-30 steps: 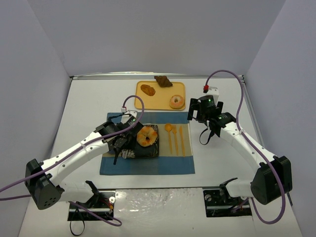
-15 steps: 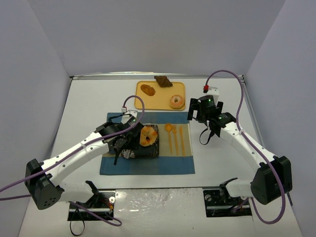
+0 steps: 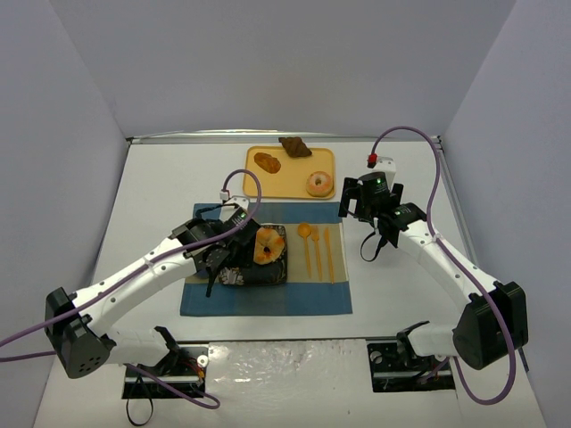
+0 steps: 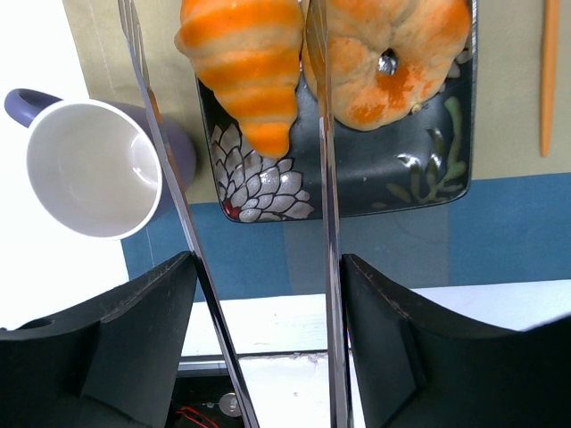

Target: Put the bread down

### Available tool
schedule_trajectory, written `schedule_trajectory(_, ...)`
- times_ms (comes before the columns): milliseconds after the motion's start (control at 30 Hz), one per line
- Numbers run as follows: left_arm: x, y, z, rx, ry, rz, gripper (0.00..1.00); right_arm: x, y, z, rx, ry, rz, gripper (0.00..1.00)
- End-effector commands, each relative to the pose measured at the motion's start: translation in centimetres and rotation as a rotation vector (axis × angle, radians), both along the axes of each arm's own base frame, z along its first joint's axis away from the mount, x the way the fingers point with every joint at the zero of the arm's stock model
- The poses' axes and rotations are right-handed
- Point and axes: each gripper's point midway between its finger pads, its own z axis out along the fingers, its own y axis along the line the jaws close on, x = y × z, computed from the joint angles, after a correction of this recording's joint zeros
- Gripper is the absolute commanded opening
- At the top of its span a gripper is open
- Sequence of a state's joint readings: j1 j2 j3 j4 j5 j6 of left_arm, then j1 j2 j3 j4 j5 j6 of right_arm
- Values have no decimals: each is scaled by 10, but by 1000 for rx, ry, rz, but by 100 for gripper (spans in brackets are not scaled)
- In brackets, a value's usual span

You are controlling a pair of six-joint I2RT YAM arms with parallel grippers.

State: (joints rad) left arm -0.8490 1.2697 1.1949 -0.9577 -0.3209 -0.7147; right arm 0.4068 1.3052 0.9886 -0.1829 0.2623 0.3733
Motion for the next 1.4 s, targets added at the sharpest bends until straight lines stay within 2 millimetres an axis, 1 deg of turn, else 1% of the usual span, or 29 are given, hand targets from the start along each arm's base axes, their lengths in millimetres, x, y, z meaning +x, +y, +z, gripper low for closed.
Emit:
schedule_trajectory(0,11,-5,37,-52,-96,4,61,9,5,17,33,-69,-4,100)
schedule_trajectory(400,19,-4,60,-48,-143,7,61,9,6,16,36,-67,-4,100)
schedule_trajectory(567,35,1,77,-33,-171,24,62,10,6,17,37,-70,-3,100)
schedule_trajectory(700,61,10,92,-53,-187,52,62,10,6,18,37,-71,0,100)
schedule_trajectory(800,88,26,100,-73,-194,91,62,9,7,19,37,-73,4,100)
schedule_trajectory(867,102,31,100,-58,-191,94,62,10,7,20,35,-76,5,100)
schedule_trajectory(1000,136,48,108,-74,-206,130,62,11,6,22,29,-79,6,100)
schedule_trajectory(1167,171,69,102,-90,-206,177,61,13,7,23,32,-80,10,100)
schedule_trajectory(1267,186,82,98,-112,-208,206,61,13,8,22,30,-78,13,100)
schedule_trajectory(1367,198,95,89,-128,-196,239,61,12,7,21,25,-74,14,100)
